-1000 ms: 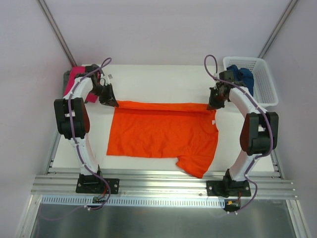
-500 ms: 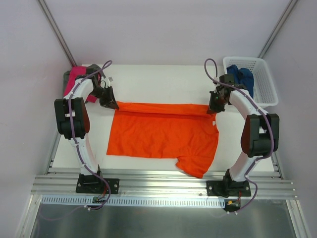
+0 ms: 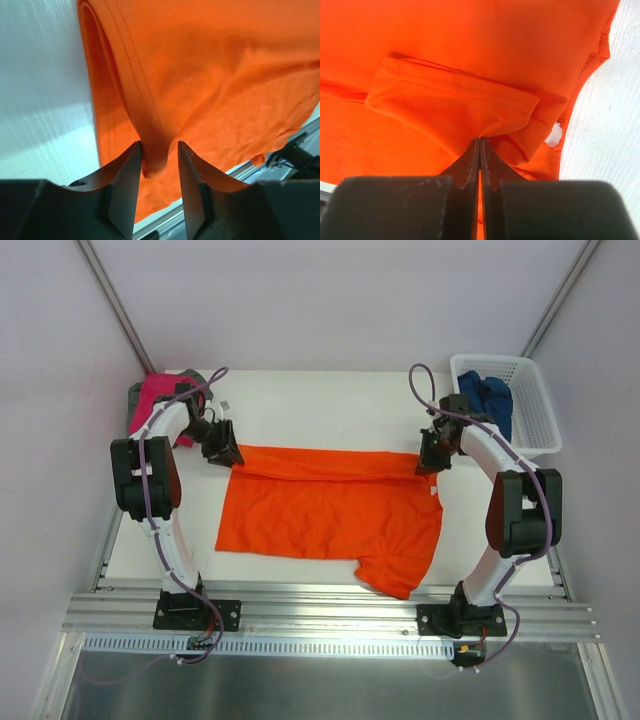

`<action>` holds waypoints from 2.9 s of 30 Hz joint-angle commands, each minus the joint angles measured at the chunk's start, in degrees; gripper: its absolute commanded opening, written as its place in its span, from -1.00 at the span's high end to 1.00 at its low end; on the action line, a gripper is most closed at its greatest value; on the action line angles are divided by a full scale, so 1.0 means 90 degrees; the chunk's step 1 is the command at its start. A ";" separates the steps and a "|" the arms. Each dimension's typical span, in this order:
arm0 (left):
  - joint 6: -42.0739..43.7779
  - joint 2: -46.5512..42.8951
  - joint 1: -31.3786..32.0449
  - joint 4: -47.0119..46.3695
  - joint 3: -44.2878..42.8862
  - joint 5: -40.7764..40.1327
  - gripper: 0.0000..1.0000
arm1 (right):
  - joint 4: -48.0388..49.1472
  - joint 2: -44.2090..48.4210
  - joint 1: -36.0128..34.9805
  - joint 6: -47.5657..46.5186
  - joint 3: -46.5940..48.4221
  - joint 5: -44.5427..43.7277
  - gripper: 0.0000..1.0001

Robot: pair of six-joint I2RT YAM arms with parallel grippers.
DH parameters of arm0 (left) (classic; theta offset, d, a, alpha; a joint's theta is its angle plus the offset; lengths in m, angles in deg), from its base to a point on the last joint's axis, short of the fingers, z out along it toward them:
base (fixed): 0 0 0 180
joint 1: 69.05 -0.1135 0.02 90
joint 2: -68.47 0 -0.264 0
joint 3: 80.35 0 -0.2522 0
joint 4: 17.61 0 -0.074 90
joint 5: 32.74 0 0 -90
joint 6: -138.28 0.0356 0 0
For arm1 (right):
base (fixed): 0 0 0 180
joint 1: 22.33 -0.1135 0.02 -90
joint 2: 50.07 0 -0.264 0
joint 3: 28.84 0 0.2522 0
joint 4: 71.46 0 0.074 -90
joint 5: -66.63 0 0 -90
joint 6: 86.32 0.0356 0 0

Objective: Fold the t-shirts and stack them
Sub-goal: Fold the tshirt

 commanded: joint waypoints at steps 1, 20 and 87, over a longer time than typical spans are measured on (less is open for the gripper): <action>0.0164 -0.0141 -0.0039 0.0112 -0.0010 0.0245 0.27 | -0.0055 0.0072 -0.0032 -0.0031 0.0055 0.0050 0.99; 0.0106 -0.0102 -0.0048 0.0102 -0.0350 0.0001 -0.98 | -0.0308 0.0315 -0.0081 -0.0167 -0.0004 -0.0233 -0.93; -0.0236 -0.0092 0.0752 0.0073 -0.0889 0.0363 -0.98 | 0.0062 -0.0934 0.0085 -0.0333 0.0660 -0.0067 -0.25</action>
